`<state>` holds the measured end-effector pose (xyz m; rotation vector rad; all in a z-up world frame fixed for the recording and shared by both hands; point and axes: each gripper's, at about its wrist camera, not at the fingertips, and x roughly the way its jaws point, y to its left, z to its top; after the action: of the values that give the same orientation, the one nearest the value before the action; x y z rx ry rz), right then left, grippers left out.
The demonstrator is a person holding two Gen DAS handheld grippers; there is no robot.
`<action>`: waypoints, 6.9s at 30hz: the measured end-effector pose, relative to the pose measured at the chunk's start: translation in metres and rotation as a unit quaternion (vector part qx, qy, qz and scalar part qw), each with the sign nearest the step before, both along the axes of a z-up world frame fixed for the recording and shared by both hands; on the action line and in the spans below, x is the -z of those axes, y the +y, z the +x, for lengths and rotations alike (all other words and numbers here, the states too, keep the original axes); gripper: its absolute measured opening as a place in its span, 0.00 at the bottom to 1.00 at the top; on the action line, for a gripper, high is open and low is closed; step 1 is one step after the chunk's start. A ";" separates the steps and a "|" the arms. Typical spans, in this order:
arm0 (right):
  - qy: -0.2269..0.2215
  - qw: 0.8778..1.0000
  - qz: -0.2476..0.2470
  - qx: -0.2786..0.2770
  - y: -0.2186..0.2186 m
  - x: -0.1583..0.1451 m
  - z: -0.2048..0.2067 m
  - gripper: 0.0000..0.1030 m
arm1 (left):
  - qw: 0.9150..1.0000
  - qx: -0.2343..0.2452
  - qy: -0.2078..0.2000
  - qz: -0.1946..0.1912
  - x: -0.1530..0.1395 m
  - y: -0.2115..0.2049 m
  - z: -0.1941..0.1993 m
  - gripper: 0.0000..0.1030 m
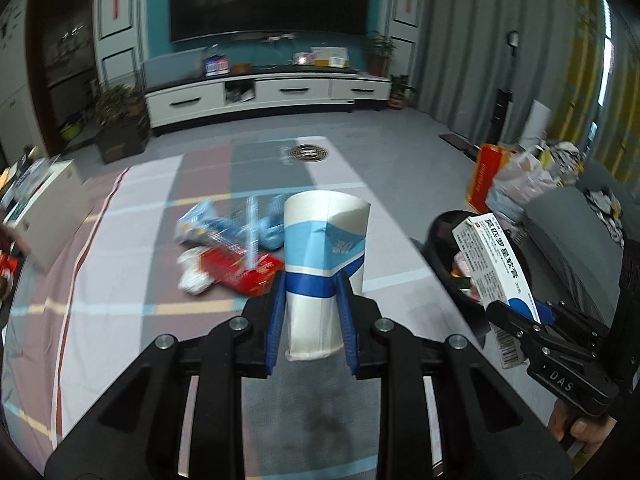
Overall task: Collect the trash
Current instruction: 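Carry the cup and medicine box over the black bin and open both tools, then move both tools back over the remaining trash on the table, then grasp the white tissue with the left tool while the right tool grasps the red cigarette box, then carry the tissue and red box over the black bin and open both tools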
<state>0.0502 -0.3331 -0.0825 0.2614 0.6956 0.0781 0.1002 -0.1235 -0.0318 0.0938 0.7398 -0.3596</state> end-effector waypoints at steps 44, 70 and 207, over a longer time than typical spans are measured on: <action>0.035 0.985 0.042 0.164 -0.156 0.053 0.035 0.40 | 0.987 0.147 0.023 0.058 0.068 -0.239 0.057 0.31; 0.056 0.987 0.034 0.149 -0.096 0.025 -0.026 0.73 | 0.987 0.112 0.074 0.091 0.053 -0.114 -0.005 0.97; -0.039 0.998 0.045 0.018 -0.041 0.001 -0.014 0.57 | 0.990 0.115 0.078 -0.035 0.043 -0.019 0.007 0.29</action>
<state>0.0365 -0.3736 -0.0836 0.3563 0.6110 0.0841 0.1067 -0.1424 -0.0745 0.0854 0.8731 -0.6170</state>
